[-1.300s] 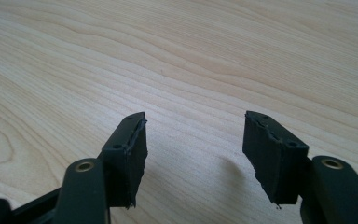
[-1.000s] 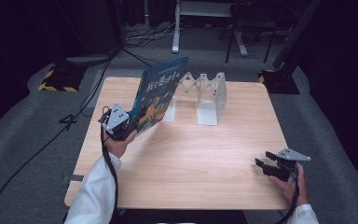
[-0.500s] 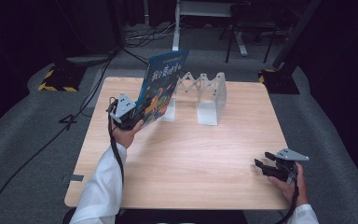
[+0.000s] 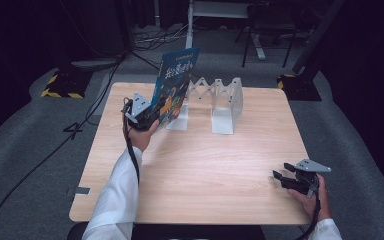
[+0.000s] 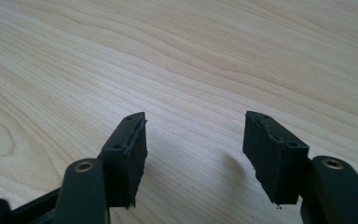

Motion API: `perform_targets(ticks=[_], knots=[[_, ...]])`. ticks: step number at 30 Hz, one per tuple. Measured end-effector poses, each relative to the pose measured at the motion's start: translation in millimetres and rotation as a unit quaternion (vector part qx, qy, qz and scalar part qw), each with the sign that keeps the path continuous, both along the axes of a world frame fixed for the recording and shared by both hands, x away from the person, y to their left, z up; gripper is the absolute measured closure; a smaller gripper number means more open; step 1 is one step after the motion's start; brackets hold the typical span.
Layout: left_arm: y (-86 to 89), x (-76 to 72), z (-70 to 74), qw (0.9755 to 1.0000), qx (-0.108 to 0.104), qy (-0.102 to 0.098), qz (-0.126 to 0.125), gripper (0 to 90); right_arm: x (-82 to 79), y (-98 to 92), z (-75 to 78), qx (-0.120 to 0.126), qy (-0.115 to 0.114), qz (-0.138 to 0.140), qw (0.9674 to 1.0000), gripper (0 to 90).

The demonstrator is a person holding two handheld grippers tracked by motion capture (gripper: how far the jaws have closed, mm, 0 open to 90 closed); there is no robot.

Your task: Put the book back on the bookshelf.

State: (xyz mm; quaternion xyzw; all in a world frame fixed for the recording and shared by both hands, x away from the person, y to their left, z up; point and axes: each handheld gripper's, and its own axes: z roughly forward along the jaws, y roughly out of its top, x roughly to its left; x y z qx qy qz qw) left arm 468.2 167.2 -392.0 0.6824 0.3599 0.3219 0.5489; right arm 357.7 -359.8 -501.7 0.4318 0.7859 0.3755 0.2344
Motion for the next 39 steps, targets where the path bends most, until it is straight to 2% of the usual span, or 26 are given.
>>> perform_targets(ticks=[3,7,13,24,30,32,35,39], knots=[[-2.4,4.7,-0.2,1.0,0.001,0.001,0.007,82.8,0.0,-0.1,0.0,0.0,-0.001,0.0,1.0,40.5],[-4.4,11.0,-3.8,0.9998,-0.012,0.001,0.013,82.8,-0.1,0.3,0.0,-0.001,0.0,0.0,1.0,40.5],[-7.9,20.6,-10.5,0.9995,-0.021,-0.004,0.022,82.7,0.1,0.6,-0.1,-0.002,0.0,0.0,1.0,40.6],[-2.3,17.5,-23.9,0.9991,-0.037,0.015,0.013,82.3,0.5,3.2,-0.9,-0.015,0.006,0.006,0.9999,39.9],[-0.7,17.2,-32.7,0.9994,-0.008,0.031,0.01,82.4,1.0,4.0,-1.1,-0.019,0.009,0.007,0.9998,39.4],[-2.3,17.7,-33.9,0.9993,-0.009,0.035,0.011,82.4,0.8,4.6,-1.2,-0.021,0.008,0.007,0.9997,39.2],[-5.1,21.8,-36.6,0.9988,0.01,0.046,0.011,82.4,1.0,5.0,-1.3,-0.022,0.009,0.009,0.9997,39.2],[-7.6,25.6,-38.3,0.9983,0.016,0.056,0.011,82.4,1.0,4.8,-1.2,-0.022,0.009,0.01,0.9997,39.1]])
